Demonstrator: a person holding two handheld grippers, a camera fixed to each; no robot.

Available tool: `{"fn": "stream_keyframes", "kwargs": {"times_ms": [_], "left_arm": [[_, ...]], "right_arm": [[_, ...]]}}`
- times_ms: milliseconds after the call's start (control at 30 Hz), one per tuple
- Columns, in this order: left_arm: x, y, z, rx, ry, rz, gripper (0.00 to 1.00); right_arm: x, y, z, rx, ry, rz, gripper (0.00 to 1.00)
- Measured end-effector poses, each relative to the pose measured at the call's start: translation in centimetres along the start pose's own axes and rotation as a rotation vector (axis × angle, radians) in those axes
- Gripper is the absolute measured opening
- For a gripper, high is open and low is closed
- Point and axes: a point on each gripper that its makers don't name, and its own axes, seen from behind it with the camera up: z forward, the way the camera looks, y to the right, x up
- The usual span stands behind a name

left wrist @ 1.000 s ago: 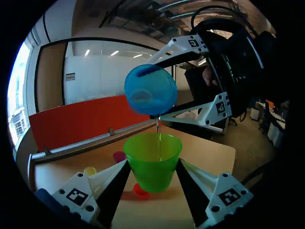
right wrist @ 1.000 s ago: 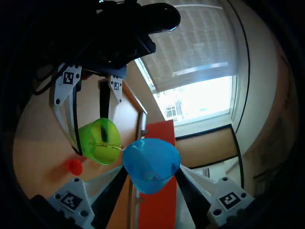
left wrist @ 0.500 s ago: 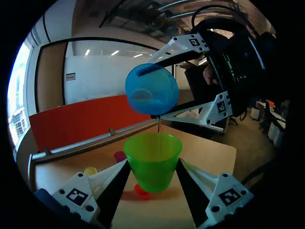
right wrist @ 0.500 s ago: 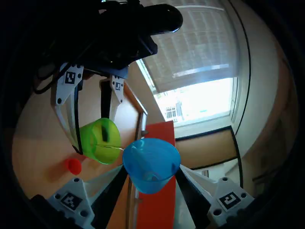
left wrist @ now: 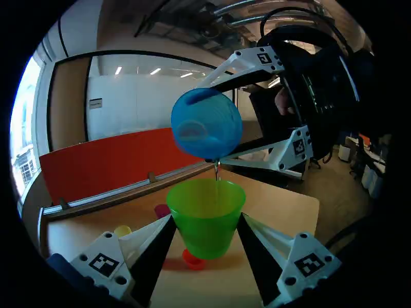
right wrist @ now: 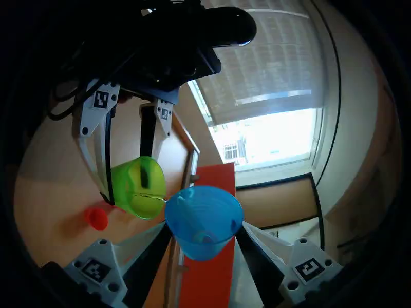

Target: Pour water

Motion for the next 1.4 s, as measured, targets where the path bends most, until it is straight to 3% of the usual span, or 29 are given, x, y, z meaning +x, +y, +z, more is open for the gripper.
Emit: {"fn": "stream_keyframes", "kwargs": {"times_ms": [1400], "left_arm": [[-0.5, -0.4, 0.8, 0.002, -0.008, -0.001, 0.81]], "right_arm": [[-0.1, 0.1, 1.2, 0.002, 0.009, -0.078, 0.88]]}}
